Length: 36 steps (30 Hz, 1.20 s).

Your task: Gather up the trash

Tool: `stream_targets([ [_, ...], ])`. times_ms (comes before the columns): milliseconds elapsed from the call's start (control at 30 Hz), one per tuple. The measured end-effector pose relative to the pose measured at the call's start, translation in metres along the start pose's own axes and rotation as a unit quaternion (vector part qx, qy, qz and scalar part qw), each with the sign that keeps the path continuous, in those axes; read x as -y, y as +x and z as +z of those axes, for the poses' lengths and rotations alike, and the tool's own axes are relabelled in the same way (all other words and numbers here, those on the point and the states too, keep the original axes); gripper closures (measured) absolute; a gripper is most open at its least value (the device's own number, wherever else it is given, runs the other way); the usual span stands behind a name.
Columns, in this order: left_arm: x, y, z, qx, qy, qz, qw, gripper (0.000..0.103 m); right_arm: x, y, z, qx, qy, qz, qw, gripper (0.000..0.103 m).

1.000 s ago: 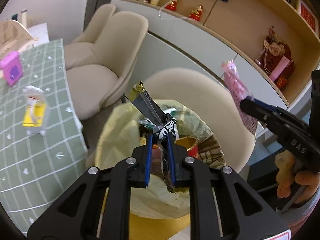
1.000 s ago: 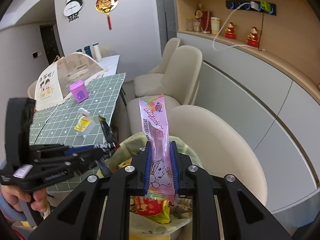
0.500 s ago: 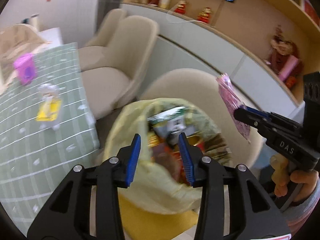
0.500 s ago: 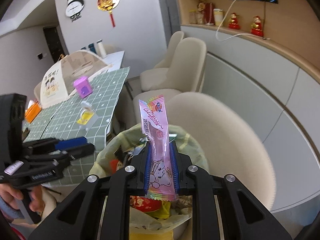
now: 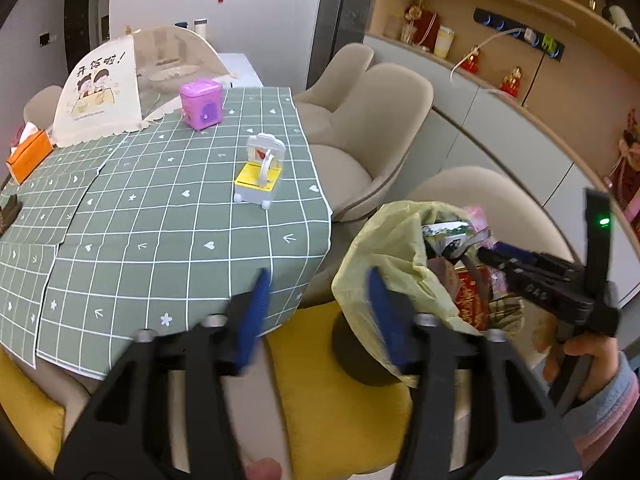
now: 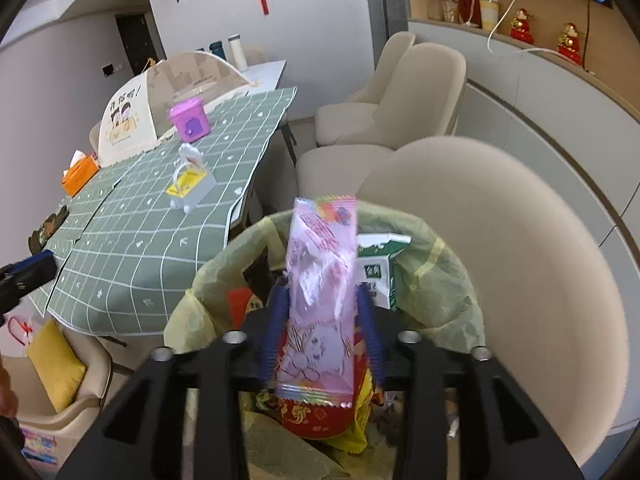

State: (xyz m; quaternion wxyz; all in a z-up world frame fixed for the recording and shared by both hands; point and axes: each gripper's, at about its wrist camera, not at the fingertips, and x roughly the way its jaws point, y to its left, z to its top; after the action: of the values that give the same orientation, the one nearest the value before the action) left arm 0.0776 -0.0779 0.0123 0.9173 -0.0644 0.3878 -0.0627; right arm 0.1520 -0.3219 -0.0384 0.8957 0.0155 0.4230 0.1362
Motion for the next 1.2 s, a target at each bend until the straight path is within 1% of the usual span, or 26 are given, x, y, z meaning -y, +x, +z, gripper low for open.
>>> stream_targets([
  [33, -0.002, -0.003, -0.001, 0.006, -0.004, -0.003, 1.0, 0.042, -0.002, -0.003, -0.001, 0.005, 0.0, -0.008, 1.0, 0.057],
  [100, -0.008, -0.01, -0.005, 0.018, -0.012, 0.0, 0.9998, 0.042, -0.004, -0.011, -0.004, 0.016, 0.003, -0.012, 1.0, 0.057],
  [200, -0.012, -0.021, -0.012, 0.021, -0.012, 0.001, 0.9997, 0.042, -0.011, -0.027, -0.011, 0.031, 0.016, -0.009, 0.999, 0.057],
  [267, -0.011, -0.03, -0.02, 0.03, 0.003, 0.011, 0.9995, 0.042, -0.023, -0.045, -0.018, 0.049, 0.018, -0.004, 0.999, 0.057],
  [367, -0.007, -0.042, -0.031, 0.048, 0.037, 0.046, 0.9971, 0.042, -0.05, -0.072, -0.03, 0.077, 0.005, 0.007, 0.997, 0.057],
  [400, -0.007, -0.047, -0.035, 0.053, 0.044, 0.046, 0.9966, 0.042, -0.061, -0.082, -0.036, 0.087, 0.0, 0.006, 0.996, 0.057],
  [467, -0.01, -0.059, -0.044, 0.061, 0.054, 0.031, 0.9961, 0.042, -0.076, -0.095, -0.047, 0.098, -0.001, 0.008, 0.995, 0.057],
  [533, -0.013, -0.073, -0.053, 0.072, 0.064, 0.023, 0.9951, 0.042, -0.094, -0.107, -0.059, 0.103, 0.001, 0.011, 0.995, 0.057],
  [633, -0.019, -0.087, -0.063, 0.083, 0.058, 0.038, 0.9941, 0.042, -0.119, -0.119, -0.078, 0.103, -0.004, 0.006, 0.995, 0.057],
  [767, -0.024, -0.107, -0.079, 0.098, 0.057, 0.043, 0.9926, 0.042, -0.148, -0.127, -0.102, 0.104, -0.022, -0.008, 0.994, 0.057],
  [833, -0.024, -0.114, -0.086, 0.102, 0.06, 0.046, 0.992, 0.042, -0.158, -0.131, -0.111, 0.105, -0.024, -0.008, 0.994, 0.057],
  [900, -0.025, -0.121, -0.093, 0.102, 0.058, 0.045, 0.9921, 0.042, -0.163, -0.135, -0.117, 0.107, -0.022, -0.007, 0.994, 0.057],
  [1067, -0.034, -0.13, -0.104, 0.085, 0.037, 0.044, 0.9947, 0.042, -0.173, -0.147, -0.129, 0.114, -0.008, -0.007, 0.993, 0.057],
  [1200, -0.037, -0.136, -0.111, 0.086, 0.038, 0.053, 0.9942, 0.042, -0.177, -0.153, -0.135, 0.116, -0.002, -0.007, 0.993, 0.057],
])
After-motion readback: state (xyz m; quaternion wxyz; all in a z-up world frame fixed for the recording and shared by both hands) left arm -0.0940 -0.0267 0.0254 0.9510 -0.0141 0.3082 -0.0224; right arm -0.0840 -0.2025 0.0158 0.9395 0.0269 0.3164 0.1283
